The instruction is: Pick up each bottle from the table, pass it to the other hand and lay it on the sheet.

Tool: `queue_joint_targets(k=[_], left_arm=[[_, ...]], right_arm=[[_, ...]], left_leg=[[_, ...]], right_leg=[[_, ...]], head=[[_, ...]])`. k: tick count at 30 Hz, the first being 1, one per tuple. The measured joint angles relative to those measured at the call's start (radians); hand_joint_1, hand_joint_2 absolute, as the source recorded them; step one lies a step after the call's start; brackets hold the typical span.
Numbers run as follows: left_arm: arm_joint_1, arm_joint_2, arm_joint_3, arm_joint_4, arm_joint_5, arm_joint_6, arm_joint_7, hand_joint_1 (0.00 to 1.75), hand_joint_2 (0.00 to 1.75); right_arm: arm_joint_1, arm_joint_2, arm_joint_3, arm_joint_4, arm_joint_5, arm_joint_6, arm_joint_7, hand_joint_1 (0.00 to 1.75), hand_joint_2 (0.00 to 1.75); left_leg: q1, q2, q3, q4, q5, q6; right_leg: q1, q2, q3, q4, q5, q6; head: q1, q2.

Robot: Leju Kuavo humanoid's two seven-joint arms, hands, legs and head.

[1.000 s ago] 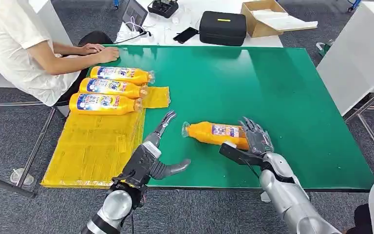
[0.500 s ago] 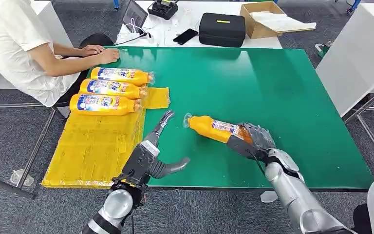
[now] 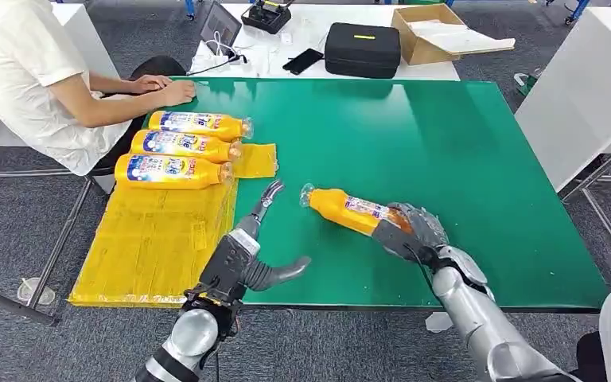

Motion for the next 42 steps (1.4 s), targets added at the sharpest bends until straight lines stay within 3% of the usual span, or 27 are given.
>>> queue_joint_targets(k=[5,20,30,42], left_arm=[[0.020,-0.032,0.021,0.023,0.265,-0.068,0.047,0.00,1.75],[0.032,-0.083,0.074,0.283,0.793,-0.048,0.173,0.00,1.75],[-0.028,-0.089,0.108,0.362,0.798,-0.054,0.022,0.00,1.75],[-0.037,-0.092,0.122,0.367,0.797,-0.062,0.013,0.00,1.75]], right_arm=[[0.024,0.011,-0.035,-0.007,-0.088,0.001,-0.061,1.75,1.75],[0.068,0.037,-0.047,-0.065,-0.181,-0.018,-0.093,1.75,1.75],[0.067,0.056,-0.016,-0.068,-0.219,-0.015,-0.123,1.75,1.75],[0.067,0.064,-0.002,-0.072,-0.224,-0.013,-0.127,1.75,1.75]], left_leg=[[0.000,0.001,0.000,0.000,0.000,0.000],[0.000,0.005,-0.001,0.000,-0.001,0.000],[0.000,0.004,-0.002,0.000,0.000,0.000],[0.000,0.004,-0.004,0.000,0.000,0.000]], right_leg=[[0.000,0.001,0.000,0.000,0.000,0.000],[0.000,0.002,-0.001,0.000,0.000,0.000],[0.001,0.002,-0.002,0.000,0.000,0.000],[0.000,0.002,-0.004,0.000,0.000,0.000]], head=[[0.000,0.000],[0.000,0.000],[0.000,0.000],[0.000,0.000]])
